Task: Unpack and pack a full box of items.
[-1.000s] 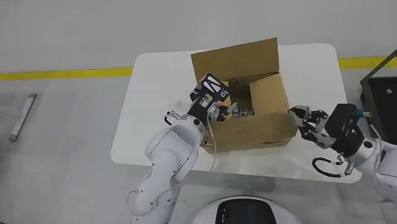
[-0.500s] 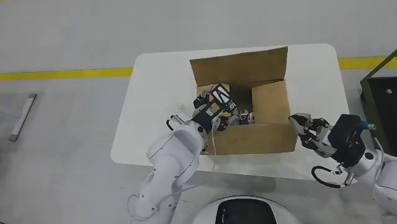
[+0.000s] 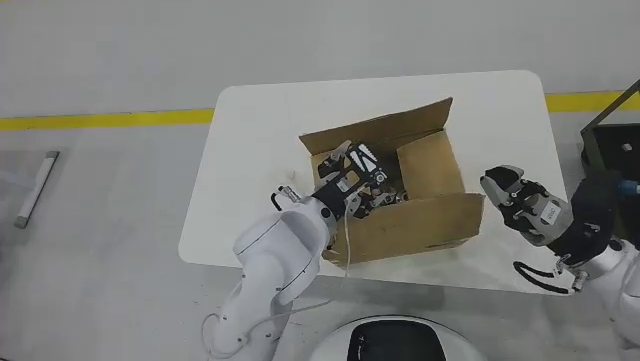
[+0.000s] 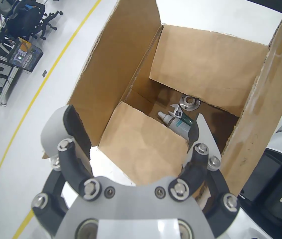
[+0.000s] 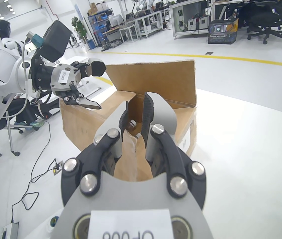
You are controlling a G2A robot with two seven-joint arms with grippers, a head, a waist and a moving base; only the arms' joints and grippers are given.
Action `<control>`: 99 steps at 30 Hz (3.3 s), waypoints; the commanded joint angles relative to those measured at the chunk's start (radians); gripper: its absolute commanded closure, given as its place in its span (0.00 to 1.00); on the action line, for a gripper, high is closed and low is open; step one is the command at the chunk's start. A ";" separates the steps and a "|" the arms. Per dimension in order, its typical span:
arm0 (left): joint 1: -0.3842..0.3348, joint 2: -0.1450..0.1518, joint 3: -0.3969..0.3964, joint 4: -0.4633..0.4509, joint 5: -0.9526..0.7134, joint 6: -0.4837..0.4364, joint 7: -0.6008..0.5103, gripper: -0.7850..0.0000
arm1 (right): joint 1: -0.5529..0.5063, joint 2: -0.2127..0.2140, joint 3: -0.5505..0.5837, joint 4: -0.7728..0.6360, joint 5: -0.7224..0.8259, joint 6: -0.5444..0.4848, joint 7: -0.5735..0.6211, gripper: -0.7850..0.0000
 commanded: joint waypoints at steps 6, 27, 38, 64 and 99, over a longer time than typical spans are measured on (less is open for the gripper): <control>-0.001 0.004 0.005 -0.006 -0.009 -0.001 -0.002 0.00 | -0.014 0.012 0.022 0.045 0.080 -0.083 0.063 0.00; 0.020 0.022 0.010 -0.084 -0.098 -0.059 -0.059 0.00 | -0.027 0.032 0.036 0.065 0.252 -0.119 0.048 0.00; 0.061 0.038 0.033 -0.158 -0.200 -0.139 -0.135 0.00 | -0.061 0.035 0.055 0.024 0.462 0.092 0.125 1.00; 0.024 0.070 0.017 -0.156 -0.248 -0.096 -0.098 0.00 | -0.102 0.078 -0.081 0.018 0.269 -0.125 0.479 1.00; -0.008 0.085 0.030 -0.093 -0.163 0.072 -0.002 0.00 | -0.151 0.062 -0.033 0.124 0.026 0.209 -0.047 1.00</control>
